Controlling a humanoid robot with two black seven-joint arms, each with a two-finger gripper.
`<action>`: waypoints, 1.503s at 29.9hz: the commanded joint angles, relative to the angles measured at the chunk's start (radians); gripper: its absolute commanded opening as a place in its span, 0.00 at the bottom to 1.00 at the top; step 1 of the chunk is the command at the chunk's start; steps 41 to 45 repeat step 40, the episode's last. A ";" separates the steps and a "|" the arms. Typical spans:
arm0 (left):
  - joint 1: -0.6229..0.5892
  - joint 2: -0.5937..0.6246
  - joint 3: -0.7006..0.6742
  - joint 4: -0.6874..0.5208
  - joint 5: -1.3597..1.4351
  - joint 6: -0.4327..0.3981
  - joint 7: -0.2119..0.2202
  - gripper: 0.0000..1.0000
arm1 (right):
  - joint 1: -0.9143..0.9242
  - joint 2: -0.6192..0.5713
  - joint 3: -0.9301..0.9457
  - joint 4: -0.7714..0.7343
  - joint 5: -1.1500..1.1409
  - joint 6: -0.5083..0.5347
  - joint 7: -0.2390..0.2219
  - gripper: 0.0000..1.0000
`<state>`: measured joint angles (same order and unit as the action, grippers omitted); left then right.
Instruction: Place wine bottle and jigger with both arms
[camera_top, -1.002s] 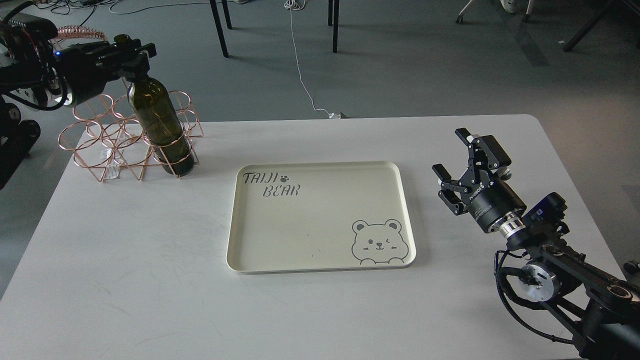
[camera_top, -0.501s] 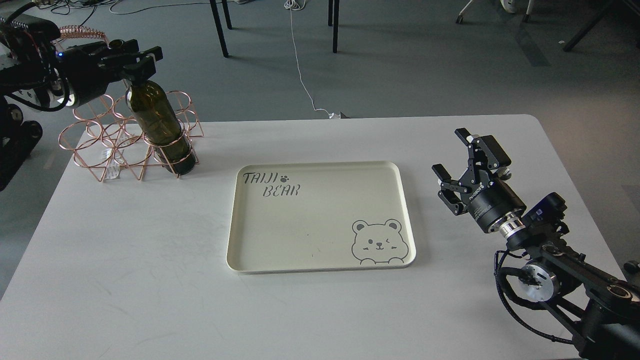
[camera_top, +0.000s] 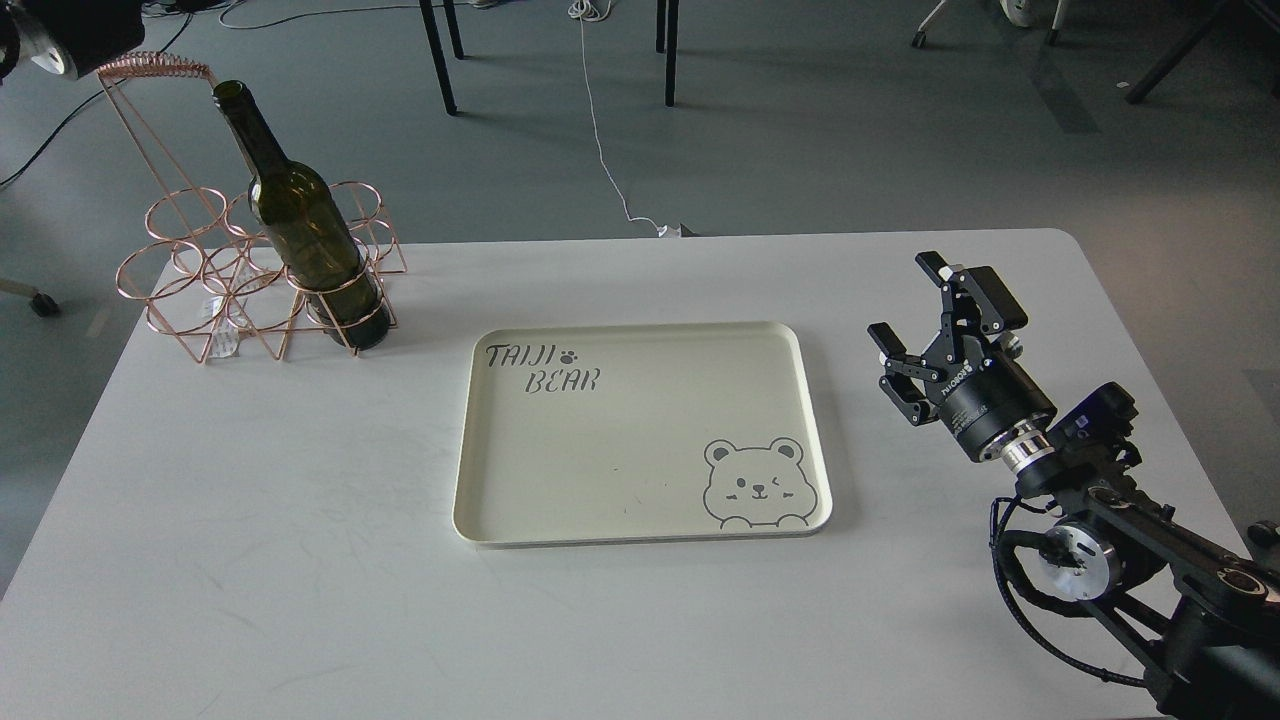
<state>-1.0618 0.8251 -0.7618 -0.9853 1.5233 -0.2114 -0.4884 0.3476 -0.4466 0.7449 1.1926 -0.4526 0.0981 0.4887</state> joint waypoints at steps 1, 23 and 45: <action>0.002 0.019 0.001 -0.149 -0.335 0.006 0.000 0.98 | 0.002 0.028 0.004 -0.001 0.003 -0.003 0.000 0.99; 0.828 -0.437 -0.246 -0.412 -0.808 -0.022 0.000 0.98 | -0.045 0.200 0.221 -0.027 0.008 0.003 0.000 0.99; 1.013 -0.543 -0.329 -0.368 -0.813 -0.028 0.030 0.98 | -0.078 0.192 0.214 -0.024 0.009 0.011 0.000 0.99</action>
